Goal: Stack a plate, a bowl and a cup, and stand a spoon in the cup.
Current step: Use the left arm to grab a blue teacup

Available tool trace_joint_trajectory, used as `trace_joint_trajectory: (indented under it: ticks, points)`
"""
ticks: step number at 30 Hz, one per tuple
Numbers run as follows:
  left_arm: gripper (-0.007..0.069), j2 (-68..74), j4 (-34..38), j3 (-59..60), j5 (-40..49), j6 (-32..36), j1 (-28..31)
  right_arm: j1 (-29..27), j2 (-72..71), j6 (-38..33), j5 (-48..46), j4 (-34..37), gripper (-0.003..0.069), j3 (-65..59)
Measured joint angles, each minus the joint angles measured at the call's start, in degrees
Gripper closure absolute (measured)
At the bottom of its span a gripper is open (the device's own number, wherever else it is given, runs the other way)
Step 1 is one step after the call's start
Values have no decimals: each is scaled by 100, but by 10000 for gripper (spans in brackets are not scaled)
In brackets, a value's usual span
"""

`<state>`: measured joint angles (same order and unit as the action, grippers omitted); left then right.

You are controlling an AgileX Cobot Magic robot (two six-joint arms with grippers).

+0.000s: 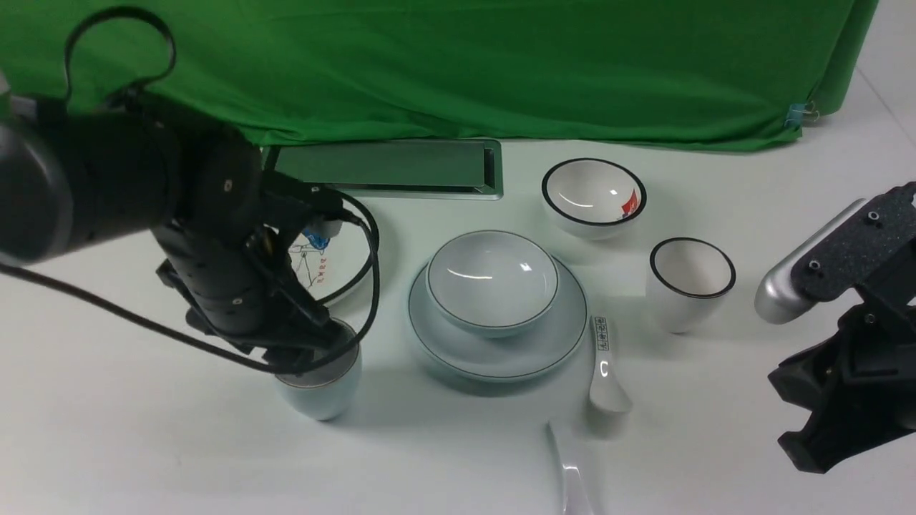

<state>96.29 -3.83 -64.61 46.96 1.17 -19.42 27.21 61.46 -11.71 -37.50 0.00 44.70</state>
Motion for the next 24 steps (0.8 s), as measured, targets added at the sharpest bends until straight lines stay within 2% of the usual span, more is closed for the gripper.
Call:
trace_joint_trajectory:
  ticks: [3,5,10,12,19,24]
  points:
    - [307,0,-52,147,-388,-154,0,0,0,0,23,0,563,0]
    - [361,0,-64,190,-554,-243,0,0,0,0,22,0,563,0]
    - [571,0,-83,217,-659,-260,0,0,0,0,41,0,561,0]
    - [619,0,-78,217,-663,-260,0,0,0,0,41,0,559,0]
    - [631,-41,-85,-606,188,-67,-102,0,0,0,41,0,552,0]
    - [631,-6,258,-1504,295,333,-395,0,0,0,67,0,548,0]
